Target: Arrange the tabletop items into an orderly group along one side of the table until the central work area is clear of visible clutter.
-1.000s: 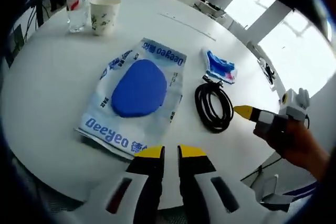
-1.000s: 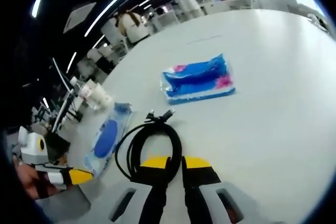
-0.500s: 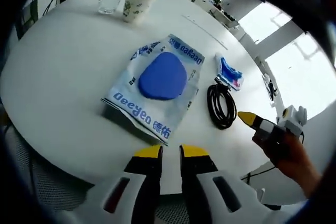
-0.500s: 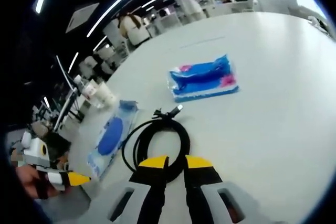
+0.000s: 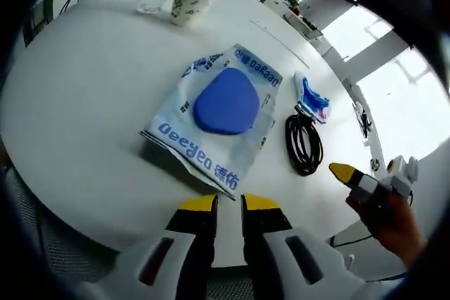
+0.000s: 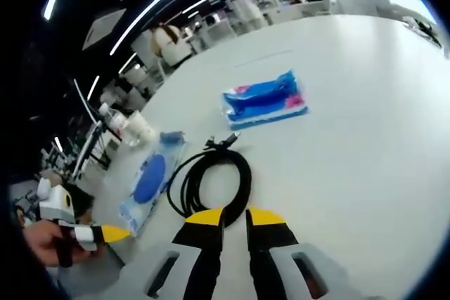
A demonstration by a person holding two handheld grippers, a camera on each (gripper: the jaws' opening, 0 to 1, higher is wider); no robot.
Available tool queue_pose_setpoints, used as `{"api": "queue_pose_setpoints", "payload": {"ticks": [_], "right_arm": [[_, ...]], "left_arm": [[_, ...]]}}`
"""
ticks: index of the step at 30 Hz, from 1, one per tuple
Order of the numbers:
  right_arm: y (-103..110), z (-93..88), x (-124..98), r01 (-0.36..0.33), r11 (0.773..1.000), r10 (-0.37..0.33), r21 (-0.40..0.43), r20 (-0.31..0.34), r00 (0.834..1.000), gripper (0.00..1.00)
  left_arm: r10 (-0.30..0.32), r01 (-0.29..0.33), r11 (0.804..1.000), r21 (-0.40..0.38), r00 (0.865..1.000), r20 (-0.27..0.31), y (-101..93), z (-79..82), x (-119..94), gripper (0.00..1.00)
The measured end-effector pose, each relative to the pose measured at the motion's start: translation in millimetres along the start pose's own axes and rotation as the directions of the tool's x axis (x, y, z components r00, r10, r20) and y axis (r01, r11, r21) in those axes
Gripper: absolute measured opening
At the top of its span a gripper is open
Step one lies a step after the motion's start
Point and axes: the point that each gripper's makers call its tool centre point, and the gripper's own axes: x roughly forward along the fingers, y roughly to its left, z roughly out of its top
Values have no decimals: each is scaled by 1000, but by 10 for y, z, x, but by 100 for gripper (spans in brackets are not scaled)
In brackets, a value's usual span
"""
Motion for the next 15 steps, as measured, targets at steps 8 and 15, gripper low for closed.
{"api": "queue_pose_setpoints", "payload": {"ticks": [8, 15], "right_arm": [[173, -64, -61, -22, 999, 23, -22, 8, 1000, 13], [275, -180, -79, -33, 999, 33, -23, 3, 999, 14]], "left_arm": [[-2, 2, 1000, 30, 1000, -1, 4, 22, 26, 4], [-4, 5, 998, 61, 1000, -16, 48, 21, -14, 0]]}}
